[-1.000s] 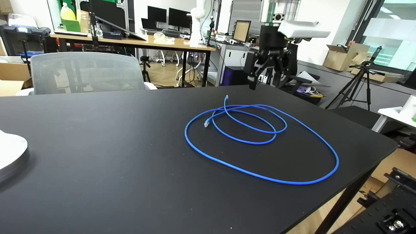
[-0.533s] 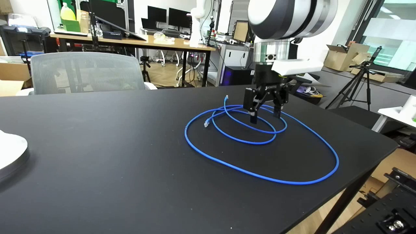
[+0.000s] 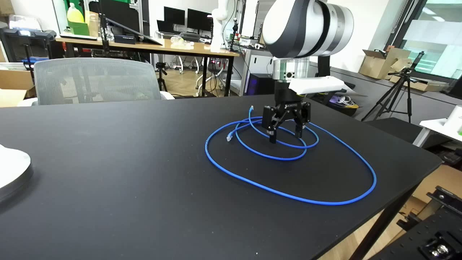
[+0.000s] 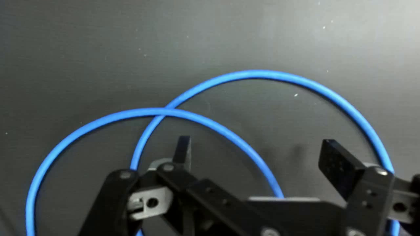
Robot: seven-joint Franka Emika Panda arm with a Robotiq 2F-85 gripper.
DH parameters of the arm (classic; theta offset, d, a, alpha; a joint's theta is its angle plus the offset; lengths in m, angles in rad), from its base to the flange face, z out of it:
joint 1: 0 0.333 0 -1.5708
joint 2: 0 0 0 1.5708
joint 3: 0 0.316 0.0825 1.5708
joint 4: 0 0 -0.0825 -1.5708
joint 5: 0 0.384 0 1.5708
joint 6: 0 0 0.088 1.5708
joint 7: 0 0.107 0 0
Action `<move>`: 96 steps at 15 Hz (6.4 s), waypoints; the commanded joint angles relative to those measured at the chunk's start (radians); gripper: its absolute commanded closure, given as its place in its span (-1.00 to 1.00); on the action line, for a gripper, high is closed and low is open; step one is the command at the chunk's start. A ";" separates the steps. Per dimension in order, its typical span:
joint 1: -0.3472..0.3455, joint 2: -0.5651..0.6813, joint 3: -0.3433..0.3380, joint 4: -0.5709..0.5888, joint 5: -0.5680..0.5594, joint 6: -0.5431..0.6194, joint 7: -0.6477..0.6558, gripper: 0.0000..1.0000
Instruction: Spread the cable on the table
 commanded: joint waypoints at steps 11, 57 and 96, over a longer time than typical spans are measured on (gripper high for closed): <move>0.014 0.120 0.011 0.172 -0.021 -0.021 -0.030 0.22; 0.137 -0.227 0.222 0.184 0.180 -0.391 -0.440 0.97; 0.068 -0.292 0.155 0.152 0.171 -0.746 -0.425 -1.00</move>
